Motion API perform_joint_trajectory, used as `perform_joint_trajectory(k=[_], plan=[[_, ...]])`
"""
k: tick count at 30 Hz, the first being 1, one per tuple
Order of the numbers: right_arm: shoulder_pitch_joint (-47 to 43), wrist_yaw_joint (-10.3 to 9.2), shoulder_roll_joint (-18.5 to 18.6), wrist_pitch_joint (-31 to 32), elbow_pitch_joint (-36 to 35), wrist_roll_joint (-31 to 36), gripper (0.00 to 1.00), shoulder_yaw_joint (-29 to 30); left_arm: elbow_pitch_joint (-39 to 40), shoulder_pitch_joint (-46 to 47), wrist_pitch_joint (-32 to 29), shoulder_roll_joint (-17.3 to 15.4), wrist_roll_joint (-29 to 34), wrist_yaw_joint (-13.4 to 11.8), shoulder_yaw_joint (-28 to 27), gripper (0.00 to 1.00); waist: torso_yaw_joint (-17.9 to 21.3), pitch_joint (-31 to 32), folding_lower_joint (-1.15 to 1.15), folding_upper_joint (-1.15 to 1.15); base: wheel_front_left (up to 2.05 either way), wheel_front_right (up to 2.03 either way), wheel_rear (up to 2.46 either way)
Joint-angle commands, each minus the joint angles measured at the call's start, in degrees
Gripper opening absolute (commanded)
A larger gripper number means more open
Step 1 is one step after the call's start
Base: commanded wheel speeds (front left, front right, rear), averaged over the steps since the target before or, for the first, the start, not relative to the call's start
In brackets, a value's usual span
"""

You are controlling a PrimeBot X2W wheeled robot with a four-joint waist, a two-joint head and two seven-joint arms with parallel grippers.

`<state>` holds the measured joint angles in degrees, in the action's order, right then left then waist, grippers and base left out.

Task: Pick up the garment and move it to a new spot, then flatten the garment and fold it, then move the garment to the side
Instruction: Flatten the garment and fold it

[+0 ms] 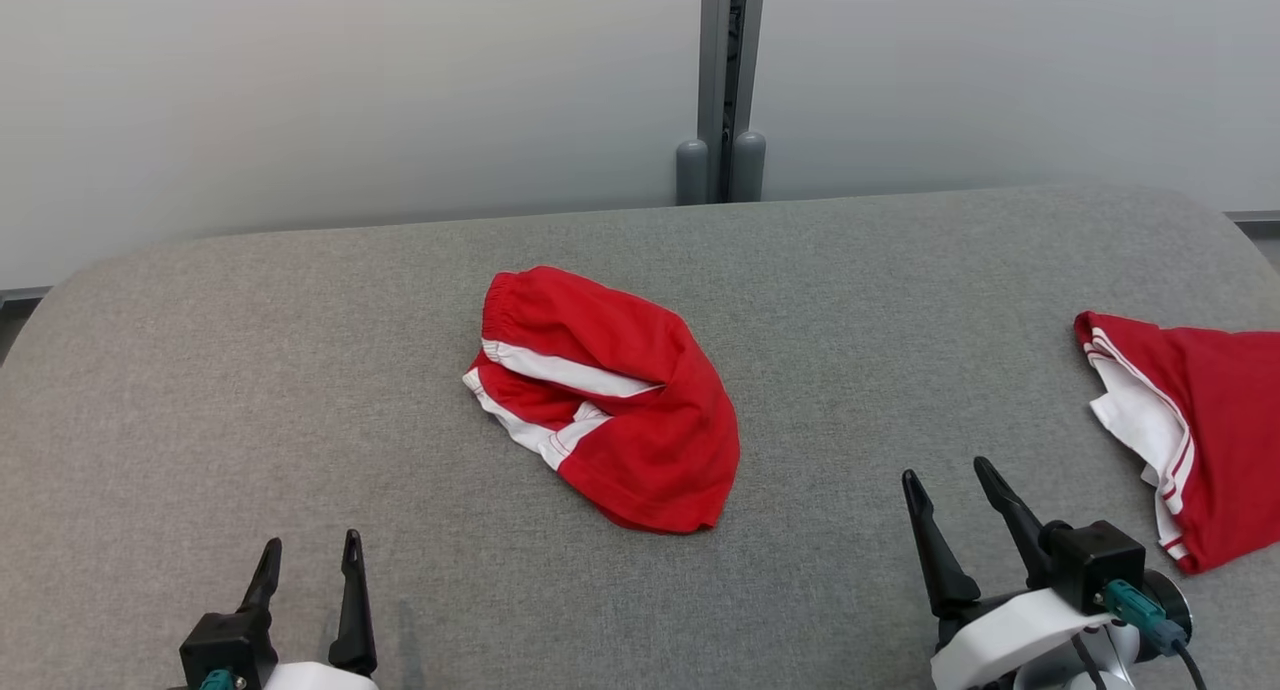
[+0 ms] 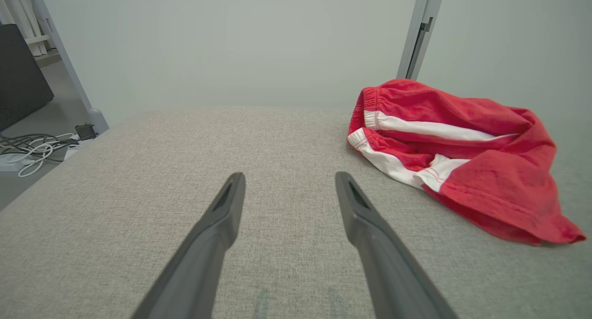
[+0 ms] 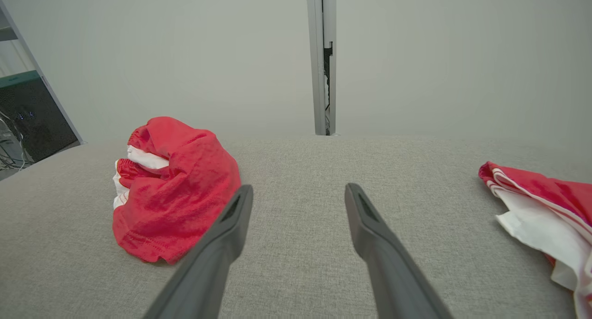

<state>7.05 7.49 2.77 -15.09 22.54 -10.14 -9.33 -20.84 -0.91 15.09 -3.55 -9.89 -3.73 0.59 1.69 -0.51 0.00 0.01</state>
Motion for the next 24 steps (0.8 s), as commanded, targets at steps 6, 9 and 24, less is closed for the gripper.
perform_joint_trajectory(k=[6, 9, 24], plan=[[1.27, 0.00, 0.25, -0.08, -0.35, 1.09, 1.00, -2.13, -0.26, 1.57, 0.06, 0.33, 1.06, 1.26, -0.26, 1.00, -2.55, -1.89, 0.00, -0.01, 0.00, 0.00, 0.00], [2.98, 0.00, 0.28, -0.08, -0.05, 1.02, 1.00, -4.85, -0.40, 2.39, 0.06, 0.46, 1.17, 1.54, 0.36, 1.00, -4.95, -3.39, 0.00, -0.01, 0.00, 0.00, 0.00], [17.90, -0.01, 0.34, -0.09, 14.29, 2.55, 1.00, -17.01, -2.05, 4.14, 0.06, 0.56, -5.42, 0.91, 7.06, 1.00, -21.20, -9.93, 0.00, -0.01, 0.00, 0.00, 0.00]])
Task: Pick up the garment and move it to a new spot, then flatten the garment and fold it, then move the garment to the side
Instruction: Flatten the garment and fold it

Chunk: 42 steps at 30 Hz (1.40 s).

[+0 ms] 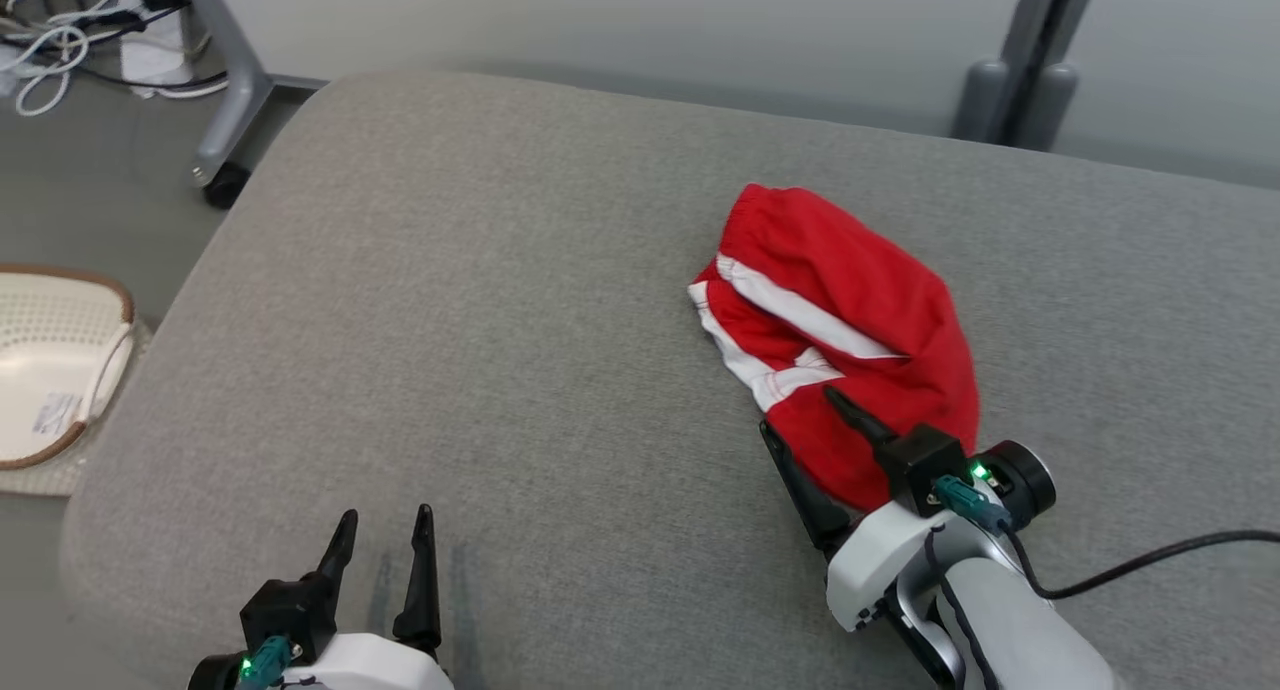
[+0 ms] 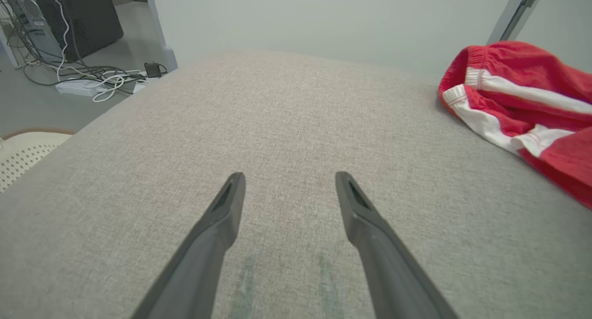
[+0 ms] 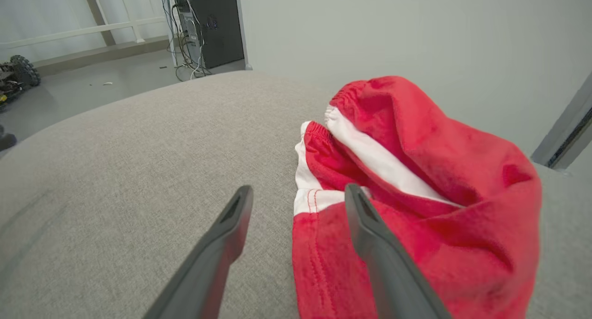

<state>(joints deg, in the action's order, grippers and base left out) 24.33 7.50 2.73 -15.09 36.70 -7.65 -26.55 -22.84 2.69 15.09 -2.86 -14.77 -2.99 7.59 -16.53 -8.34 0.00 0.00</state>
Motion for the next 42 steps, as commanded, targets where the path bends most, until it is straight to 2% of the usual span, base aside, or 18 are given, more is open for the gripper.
perform_joint_trajectory(k=[1, 6, 13, 14, 15, 16, 17, 19, 20, 21, 26, 31, 42], plan=[[1.57, -0.02, 0.39, -0.08, 1.32, -0.01, 1.00, -0.06, -0.09, 0.65, 0.06, -0.13, -0.88, 0.37, 0.49, 1.00, -3.65, -2.50, 0.00, 0.00, 0.00, 0.00, 0.00], [5.20, -0.02, 0.44, -0.08, 8.03, 0.37, 1.00, 0.94, 0.38, 1.86, 0.06, -0.13, -2.80, -0.35, 2.20, 1.00, -5.72, -4.07, 0.00, 0.00, 0.00, 0.00, 0.00], [8.65, -0.02, 0.40, 0.15, 14.77, 1.71, 1.00, 2.29, 0.84, 3.09, 0.06, -0.18, -4.50, -1.15, 4.51, 1.00, -6.19, -6.03, 0.00, 0.00, 0.00, 0.00, 0.00], [8.84, -0.02, 0.41, 0.13, 15.37, 1.69, 0.91, 2.35, 0.95, 3.22, 0.06, -0.17, -4.57, -1.21, 4.82, 1.00, -6.13, -6.19, 0.00, 0.00, 0.00, 0.00, 0.00], [8.99, -0.02, 0.43, 0.15, 15.98, 1.65, 0.74, 2.50, 1.02, 3.18, 0.06, -0.16, -4.75, -1.37, 4.99, 1.00, -6.03, -6.36, 0.00, 0.00, 0.00, 0.00, 0.00], [8.99, -0.02, 0.43, 0.15, 15.98, 1.65, 0.74, 2.50, 1.02, 3.18, 0.06, -0.16, -4.75, -1.37, 4.99, 1.00, -6.03, -6.36, 0.00, 0.00, 0.00, 0.00, 0.00], [9.05, -0.02, 0.51, 0.14, 16.41, 1.50, 0.54, 2.50, 0.88, 3.18, 0.06, -0.16, -4.80, -1.47, 5.19, 1.00, -5.92, -6.47, 0.00, 0.00, 0.00, 0.00, 0.00], [9.52, -0.02, 0.51, 0.18, 17.05, 1.29, 0.35, 2.55, 0.88, 3.58, 0.06, -0.19, -4.88, -1.57, 5.24, 1.00, -5.66, -6.70, 0.00, 0.00, 0.00, 0.00, 0.00], [9.65, -0.02, 0.50, 0.14, 17.13, 1.14, 0.12, 2.61, 0.85, 3.71, 0.06, -0.17, -4.79, -1.59, 5.24, 1.00, -5.49, -6.73, 0.00, 0.00, 0.00, 0.00, 0.00], [9.69, -0.02, 0.52, 0.09, 17.01, 1.02, 0.00, 2.72, 0.86, 3.81, 0.06, -0.16, -4.78, -1.67, 5.17, 1.00, -5.29, -6.74, 0.00, 0.00, 0.00, 0.00, 0.00], [9.13, -0.02, 0.47, -0.02, 13.23, 0.53, 0.00, 3.12, 0.86, 3.70, 0.06, -0.17, -4.30, -1.40, 4.63, 1.00, -3.91, -6.10, 0.00, 0.00, 0.00, 0.00, 0.00], [7.17, -0.02, 0.39, -0.06, 6.42, 0.41, 0.00, 3.29, 0.45, 3.14, 0.06, -0.18, -3.40, -1.04, 3.82, 1.00, -1.60, -4.08, 0.00, 0.00, 0.00, 0.00, 0.00], [-1.24, -0.01, 1.15, -0.08, -6.52, -1.71, 0.00, 1.17, -0.83, 1.75, 0.06, -0.16, -0.35, 0.81, 1.30, 1.00, 7.26, 0.98, 0.00, 0.00, 0.00, 0.00, 0.00]])
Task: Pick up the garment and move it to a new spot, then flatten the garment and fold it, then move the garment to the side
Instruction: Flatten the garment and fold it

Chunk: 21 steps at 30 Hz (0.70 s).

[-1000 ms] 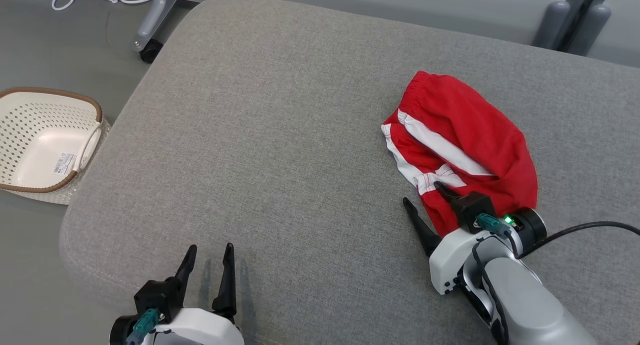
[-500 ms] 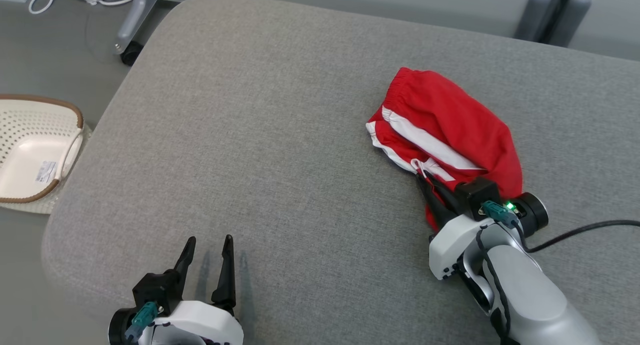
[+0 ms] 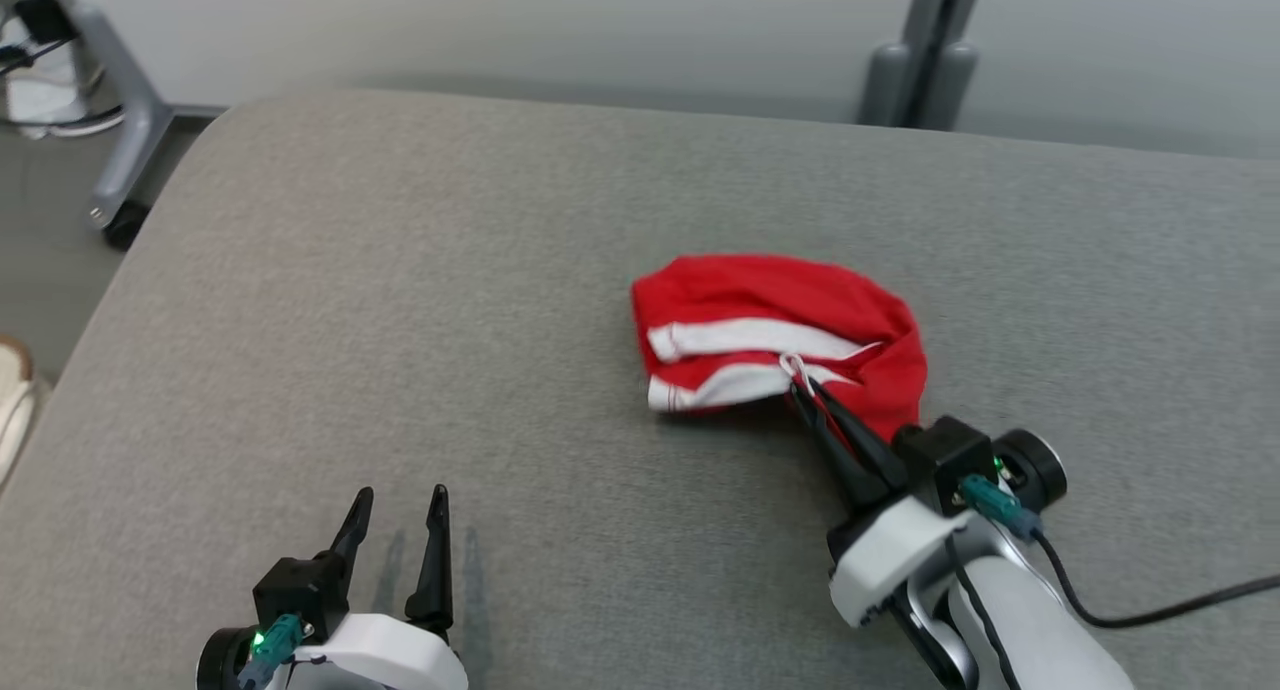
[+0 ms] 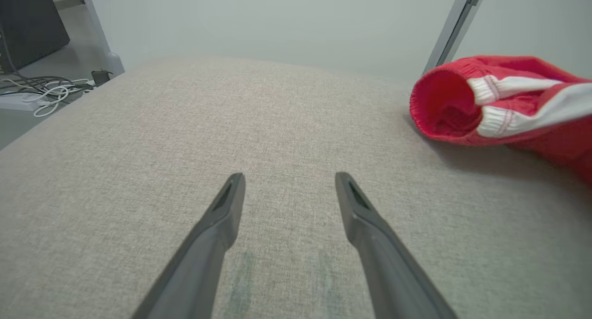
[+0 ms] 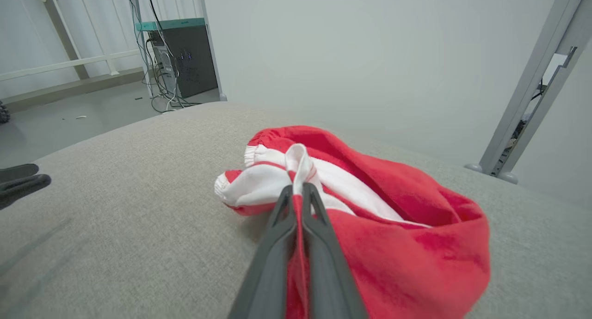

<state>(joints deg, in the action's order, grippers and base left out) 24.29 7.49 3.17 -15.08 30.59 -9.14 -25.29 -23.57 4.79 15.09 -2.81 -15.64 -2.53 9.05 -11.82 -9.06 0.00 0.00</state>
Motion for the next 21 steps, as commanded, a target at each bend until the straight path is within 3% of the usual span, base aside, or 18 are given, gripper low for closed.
perform_joint_trajectory(k=[1, 3, 4, 5, 6, 15, 21], plan=[[-2.30, -0.01, 0.99, -0.09, -1.16, -0.45, 0.00, -0.10, -0.10, -0.34, 0.06, -0.23, 0.69, 0.47, -0.17, 1.00, 3.28, 2.01, 0.00, 0.00, 0.00, 0.00, 0.00], [-4.49, -0.01, 1.85, -0.09, -1.40, -0.56, 0.00, 0.20, -0.30, -0.63, 0.06, -0.22, 0.95, 0.58, -0.21, 1.00, 4.73, 2.65, 0.00, 0.00, 0.00, 0.00, 0.00], [-5.50, -0.01, 2.25, -0.08, -1.14, -0.79, 0.15, 0.65, -0.31, -0.71, 0.06, -0.23, 0.95, 0.71, -0.34, 1.00, 5.45, 2.85, 0.00, 0.00, 0.00, 0.00, 0.00], [-6.40, -0.01, 2.54, -0.08, -0.72, -1.00, 0.49, 1.32, -0.39, -0.72, 0.06, -0.22, 1.08, 0.90, -0.29, 1.00, 6.10, 3.03, 0.00, 0.00, 0.00, 0.00, 0.00], [-7.16, -0.01, 2.68, -0.09, -0.57, -1.04, 1.00, 2.00, -0.43, -0.68, 0.06, -0.21, 1.11, 0.86, -0.31, 1.00, 6.72, 3.14, 0.00, 0.00, 0.00, 0.00, 0.00], [-12.33, 0.00, 1.28, -0.08, -5.68, 2.02, 1.00, 13.99, -0.09, 0.40, 0.06, -0.19, 0.25, 2.60, 2.08, 1.00, 11.34, 3.43, 0.00, 0.00, 0.00, 0.00, 0.00], [-12.92, -0.01, 0.47, -0.08, -7.71, 3.81, 1.00, 17.00, -0.02, 1.03, 0.05, -0.20, -2.18, 4.44, 6.17, 1.00, 13.00, 2.86, 0.00, 0.00, 0.00, 0.00, 0.00]])
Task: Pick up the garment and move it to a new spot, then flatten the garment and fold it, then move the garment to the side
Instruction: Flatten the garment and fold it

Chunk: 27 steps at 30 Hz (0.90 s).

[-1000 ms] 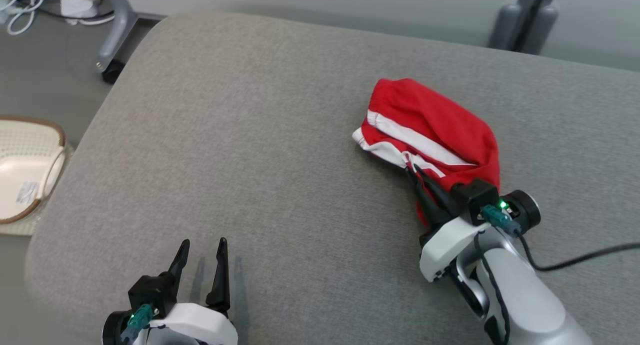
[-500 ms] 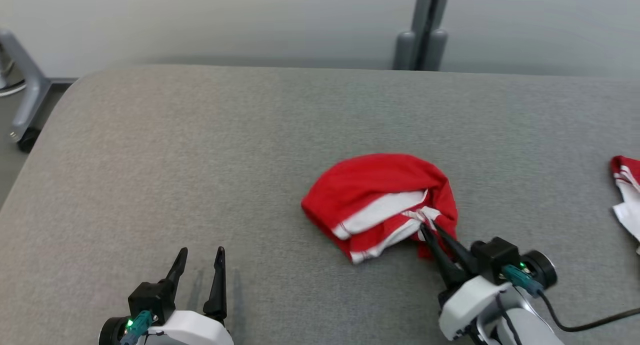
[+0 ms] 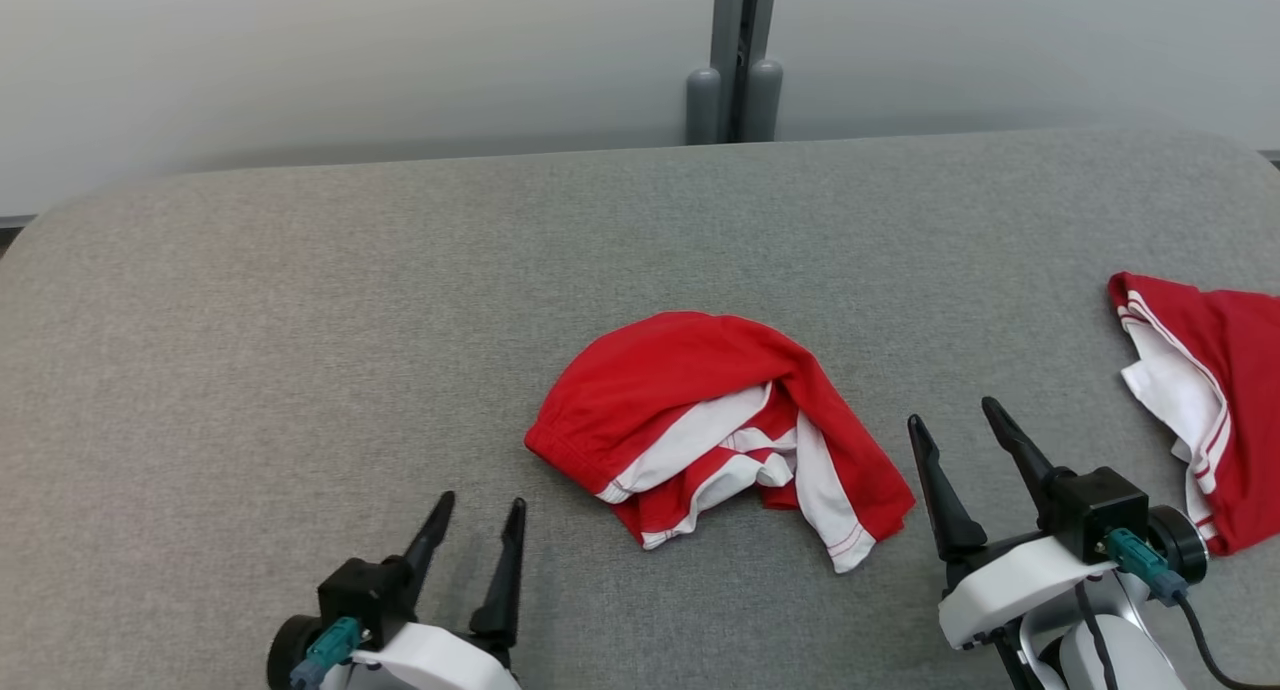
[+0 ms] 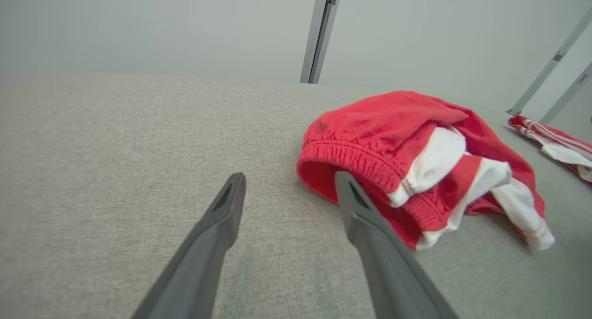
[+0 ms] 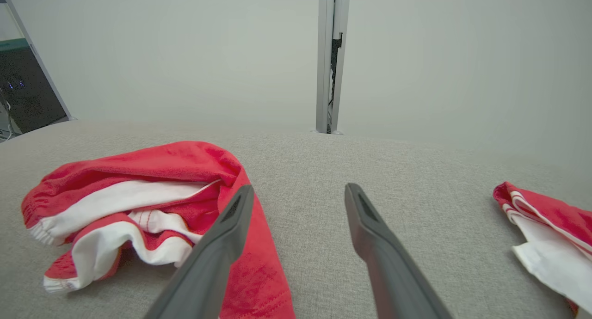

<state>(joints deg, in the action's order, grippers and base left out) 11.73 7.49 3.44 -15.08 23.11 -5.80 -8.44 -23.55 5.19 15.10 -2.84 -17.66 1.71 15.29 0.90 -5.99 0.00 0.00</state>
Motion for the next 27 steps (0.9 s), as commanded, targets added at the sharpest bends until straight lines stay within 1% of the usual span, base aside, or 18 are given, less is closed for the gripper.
perform_joint_trajectory(k=[1, 6, 10, 14, 17, 20, 21, 22, 23, 27], plan=[[-0.27, -0.01, 0.10, -0.09, -0.61, 0.57, 1.00, 0.47, -0.02, 0.86, 0.05, -0.19, -1.06, 0.51, 0.75, 1.00, 0.62, -0.42, 0.00, 0.00, 0.00, 0.00, 0.00], [0.81, -0.01, -0.24, -0.08, -1.44, 0.99, 1.00, 1.58, -1.28, 1.76, 0.05, -0.19, -4.13, 2.02, 4.89, 1.00, 2.88, -1.84, 0.00, 0.00, 0.00, 0.00, 0.00], [1.03, -0.01, -0.32, -0.08, -1.57, 0.94, 1.00, 1.92, -2.45, 2.97, 0.05, -0.21, -6.94, 2.88, 6.81, 1.00, 4.95, -2.97, 0.00, 0.00, 0.00, 0.00, 0.00], [1.18, -0.01, -0.40, -0.08, -1.57, 0.44, 1.00, 2.85, -3.69, 4.15, 0.06, -0.21, -8.48, 3.12, 7.10, 1.00, 6.65, -3.89, 0.00, 0.00, 0.00, 0.00, 0.00], [1.50, -0.01, -0.41, -0.09, -1.67, 0.22, 1.00, 3.33, -4.33, 4.90, 0.05, -0.22, -8.60, 3.03, 6.62, 1.00, 7.66, -4.55, 0.00, 0.00, 0.00, 0.00, 0.00], [1.75, 0.00, -0.40, -0.09, -1.89, -0.35, 1.00, 3.34, -4.12, 5.60, 0.05, -0.21, -8.64, 3.54, 6.40, 1.00, 8.45, -5.25, 0.00, 0.00, 0.00, 0.00, 0.00], [1.74, -0.01, -0.39, -0.09, -1.96, -0.37, 1.00, 3.26, -4.18, 5.68, 0.04, -0.20, -8.74, 3.81, 6.38, 0.76, 8.63, -5.41, 0.00, 0.00, 0.00, 0.00, 0.00], [1.76, -0.01, -0.39, -0.09, -2.00, -0.50, 1.00, 3.23, -4.02, 5.88, 0.05, -0.19, -8.94, 4.04, 6.50, 0.29, 8.76, -5.52, 0.00, 0.00, 0.00, 0.00, 0.00], [1.80, 0.00, -0.40, -0.09, -1.99, -0.77, 1.00, 3.27, -2.93, 6.29, 0.07, -0.20, -9.09, 4.03, 5.97, 0.00, 8.85, -5.62, 0.00, 0.00, 0.00, 0.00, 0.00], [1.84, -0.01, -0.40, -0.09, -1.99, -1.54, 1.00, 3.32, -0.34, 6.78, 0.05, -0.21, -8.12, 4.35, 5.17, 0.00, 8.92, -5.76, 0.00, 0.00, 0.00, 0.00, 0.00]])
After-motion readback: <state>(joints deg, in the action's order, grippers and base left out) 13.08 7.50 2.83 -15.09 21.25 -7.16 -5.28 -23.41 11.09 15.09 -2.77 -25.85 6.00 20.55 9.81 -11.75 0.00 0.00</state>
